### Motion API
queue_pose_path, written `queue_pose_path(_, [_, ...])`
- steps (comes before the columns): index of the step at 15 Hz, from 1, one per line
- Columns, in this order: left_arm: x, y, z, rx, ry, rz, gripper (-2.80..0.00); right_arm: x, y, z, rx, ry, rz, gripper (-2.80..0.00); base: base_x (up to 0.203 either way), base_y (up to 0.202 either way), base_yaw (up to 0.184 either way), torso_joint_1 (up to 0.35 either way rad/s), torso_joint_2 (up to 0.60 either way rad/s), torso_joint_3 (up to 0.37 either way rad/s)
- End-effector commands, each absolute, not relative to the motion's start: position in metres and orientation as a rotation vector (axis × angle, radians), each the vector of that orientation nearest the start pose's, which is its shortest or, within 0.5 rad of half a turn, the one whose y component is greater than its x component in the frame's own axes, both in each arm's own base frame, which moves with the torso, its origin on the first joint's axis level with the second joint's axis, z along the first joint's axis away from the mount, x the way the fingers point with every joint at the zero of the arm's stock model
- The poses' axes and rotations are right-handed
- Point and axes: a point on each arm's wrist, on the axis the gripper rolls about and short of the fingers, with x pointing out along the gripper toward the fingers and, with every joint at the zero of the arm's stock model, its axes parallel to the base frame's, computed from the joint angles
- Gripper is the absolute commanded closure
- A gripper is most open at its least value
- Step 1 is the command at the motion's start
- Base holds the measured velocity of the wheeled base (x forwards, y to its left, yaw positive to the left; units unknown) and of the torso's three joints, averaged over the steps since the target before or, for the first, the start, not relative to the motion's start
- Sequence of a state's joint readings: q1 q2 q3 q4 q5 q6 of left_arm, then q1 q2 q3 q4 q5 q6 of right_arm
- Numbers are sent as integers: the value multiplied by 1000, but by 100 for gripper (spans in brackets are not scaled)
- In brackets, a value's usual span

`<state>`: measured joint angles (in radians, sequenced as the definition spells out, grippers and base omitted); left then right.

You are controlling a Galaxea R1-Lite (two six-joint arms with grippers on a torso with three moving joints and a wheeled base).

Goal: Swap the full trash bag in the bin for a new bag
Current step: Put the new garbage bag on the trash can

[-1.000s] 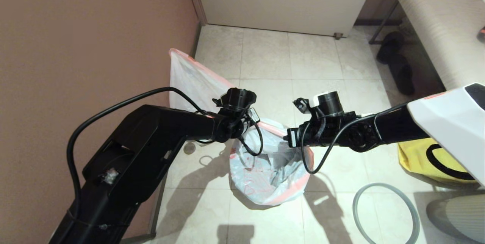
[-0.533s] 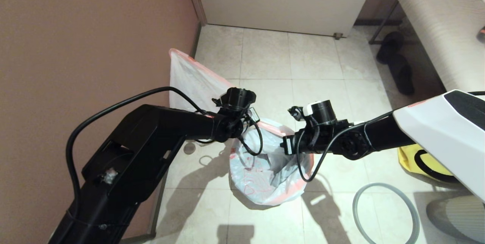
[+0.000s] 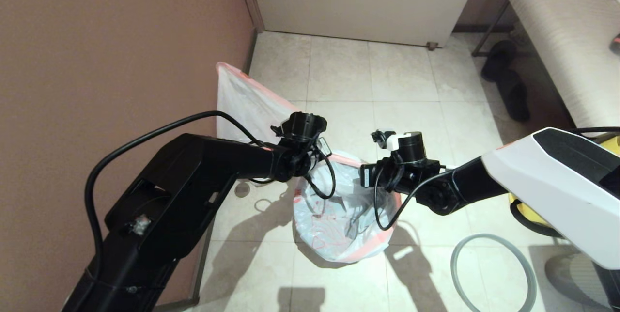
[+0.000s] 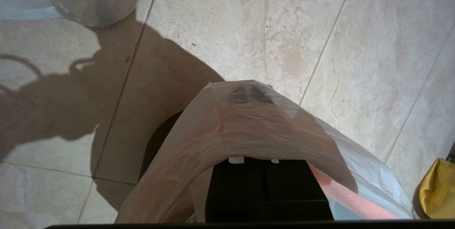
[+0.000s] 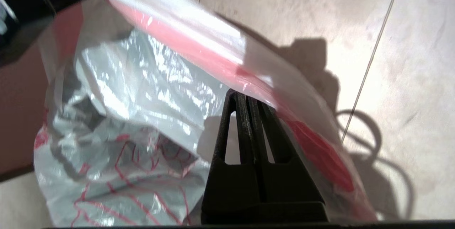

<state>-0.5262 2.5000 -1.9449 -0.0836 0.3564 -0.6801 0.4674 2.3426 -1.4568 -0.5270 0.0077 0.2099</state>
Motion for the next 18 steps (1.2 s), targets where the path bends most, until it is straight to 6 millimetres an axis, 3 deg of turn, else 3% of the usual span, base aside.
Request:
queue_pose_path(1, [453, -254, 106, -470, 460, -12, 0, 426, 215, 88, 134, 336, 418, 0, 0, 0, 0, 0, 0, 0])
queue_pose_path(12, [453, -254, 103, -467, 465, -10, 0, 446, 218, 63, 140, 265, 307, 0, 0, 0, 0, 0, 0, 0])
queue_pose_path(18, [457, -252, 92, -459, 482, -1, 0, 471, 193, 47, 139, 291, 204, 0, 0, 0, 0, 0, 0, 0])
